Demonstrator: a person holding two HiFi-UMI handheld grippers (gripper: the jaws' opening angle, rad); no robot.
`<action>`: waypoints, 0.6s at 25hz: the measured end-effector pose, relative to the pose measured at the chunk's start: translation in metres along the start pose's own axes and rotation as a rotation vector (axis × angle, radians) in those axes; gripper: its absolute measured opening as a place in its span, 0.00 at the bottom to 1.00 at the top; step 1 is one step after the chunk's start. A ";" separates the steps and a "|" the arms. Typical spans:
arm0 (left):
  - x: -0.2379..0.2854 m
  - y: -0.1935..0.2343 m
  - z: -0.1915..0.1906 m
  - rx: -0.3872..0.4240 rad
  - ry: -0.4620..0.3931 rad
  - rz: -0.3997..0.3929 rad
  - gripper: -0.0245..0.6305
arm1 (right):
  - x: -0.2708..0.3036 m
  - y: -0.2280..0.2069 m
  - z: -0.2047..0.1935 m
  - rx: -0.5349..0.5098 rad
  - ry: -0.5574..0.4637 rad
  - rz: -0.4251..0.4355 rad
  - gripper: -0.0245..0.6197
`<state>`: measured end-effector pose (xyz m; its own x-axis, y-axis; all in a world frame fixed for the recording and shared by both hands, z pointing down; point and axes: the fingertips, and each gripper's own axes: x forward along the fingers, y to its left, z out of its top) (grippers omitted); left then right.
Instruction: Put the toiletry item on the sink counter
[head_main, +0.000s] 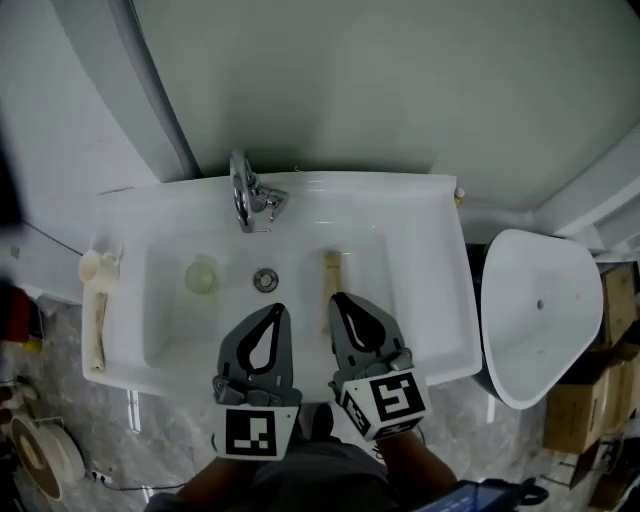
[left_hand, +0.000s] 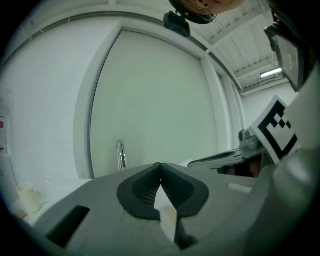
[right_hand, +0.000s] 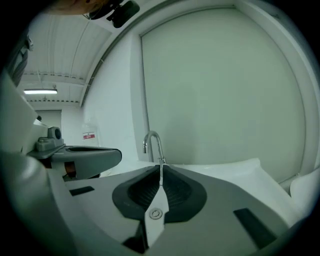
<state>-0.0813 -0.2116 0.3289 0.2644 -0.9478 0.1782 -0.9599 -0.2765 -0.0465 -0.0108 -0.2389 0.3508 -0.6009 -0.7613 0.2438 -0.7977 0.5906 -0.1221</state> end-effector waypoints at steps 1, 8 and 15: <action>-0.007 -0.002 0.008 0.008 -0.012 0.010 0.05 | -0.008 0.004 0.009 -0.014 -0.021 0.002 0.08; -0.041 -0.013 0.050 0.049 -0.102 0.063 0.05 | -0.051 0.019 0.050 -0.093 -0.128 0.002 0.07; -0.051 -0.024 0.064 0.093 -0.142 0.070 0.05 | -0.065 0.023 0.060 -0.120 -0.174 0.006 0.06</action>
<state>-0.0663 -0.1663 0.2582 0.2138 -0.9764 0.0309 -0.9654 -0.2160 -0.1461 0.0071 -0.1917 0.2746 -0.6135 -0.7864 0.0722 -0.7886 0.6148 -0.0047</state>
